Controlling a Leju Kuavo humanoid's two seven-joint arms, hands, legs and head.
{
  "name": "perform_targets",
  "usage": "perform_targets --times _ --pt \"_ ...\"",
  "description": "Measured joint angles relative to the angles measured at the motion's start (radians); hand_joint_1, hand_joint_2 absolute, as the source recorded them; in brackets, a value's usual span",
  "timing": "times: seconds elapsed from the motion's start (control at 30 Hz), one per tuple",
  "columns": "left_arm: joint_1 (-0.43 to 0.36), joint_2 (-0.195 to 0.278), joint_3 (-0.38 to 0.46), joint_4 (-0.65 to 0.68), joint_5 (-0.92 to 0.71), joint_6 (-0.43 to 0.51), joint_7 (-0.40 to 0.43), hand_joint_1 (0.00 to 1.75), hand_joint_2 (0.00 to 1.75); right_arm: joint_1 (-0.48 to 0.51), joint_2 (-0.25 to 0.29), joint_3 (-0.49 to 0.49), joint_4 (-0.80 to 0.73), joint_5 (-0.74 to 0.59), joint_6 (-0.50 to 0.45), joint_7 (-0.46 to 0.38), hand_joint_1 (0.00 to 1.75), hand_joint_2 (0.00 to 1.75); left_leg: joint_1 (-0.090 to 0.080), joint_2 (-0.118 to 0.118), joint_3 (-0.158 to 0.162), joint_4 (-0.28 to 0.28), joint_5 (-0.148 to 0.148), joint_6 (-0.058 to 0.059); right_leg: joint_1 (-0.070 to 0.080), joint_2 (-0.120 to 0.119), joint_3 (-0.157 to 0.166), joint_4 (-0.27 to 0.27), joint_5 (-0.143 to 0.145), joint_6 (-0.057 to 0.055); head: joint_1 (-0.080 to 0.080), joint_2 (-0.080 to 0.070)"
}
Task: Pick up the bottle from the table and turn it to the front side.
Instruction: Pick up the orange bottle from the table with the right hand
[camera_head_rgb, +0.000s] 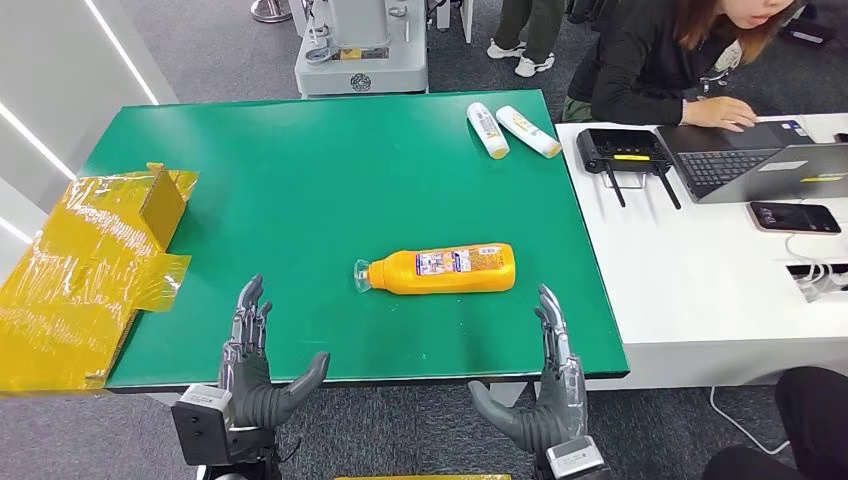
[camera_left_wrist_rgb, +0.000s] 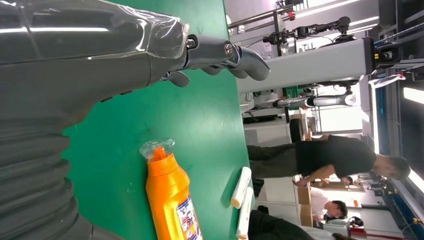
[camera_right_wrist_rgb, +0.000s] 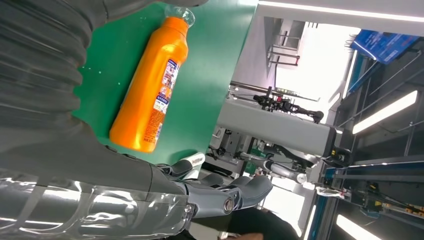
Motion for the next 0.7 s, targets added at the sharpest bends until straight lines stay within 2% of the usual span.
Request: perform_targets --times 0.23,0.4,0.5,0.7 --pt "-0.002 -0.007 0.000 0.000 -0.003 -0.016 0.008 0.00 1.75 0.000 0.000 -0.008 -0.002 0.022 -0.017 0.004 0.00 1.75 0.000 0.000 0.000 0.000 0.000 0.000 0.000 0.000 0.000 0.000 0.000 0.000 0.000 0.000" --pt "-0.019 -0.009 -0.001 0.003 -0.006 -0.046 0.003 0.00 1.75 -0.015 -0.012 -0.026 0.003 0.139 -0.054 0.037 0.00 1.75 0.000 0.000 0.000 0.000 0.000 0.000 0.000 0.000 0.000 0.000 0.000 0.000 0.000 0.000" --pt "-0.047 -0.008 -0.007 0.018 0.004 -0.066 -0.015 0.00 1.75 -0.064 -0.045 -0.046 0.036 0.190 -0.070 0.049 0.00 1.75 0.000 0.000 0.000 0.000 0.000 0.000 0.000 0.000 0.000 0.000 0.001 0.000 0.000 0.000" --pt "-0.121 -0.008 -0.024 0.088 0.036 -0.098 -0.050 0.00 1.75 -0.224 -0.110 -0.064 0.181 0.228 -0.070 0.073 0.00 1.75 0.000 0.001 0.002 0.001 0.001 0.000 0.000 0.001 0.002 0.000 0.003 0.000 0.000 0.000"
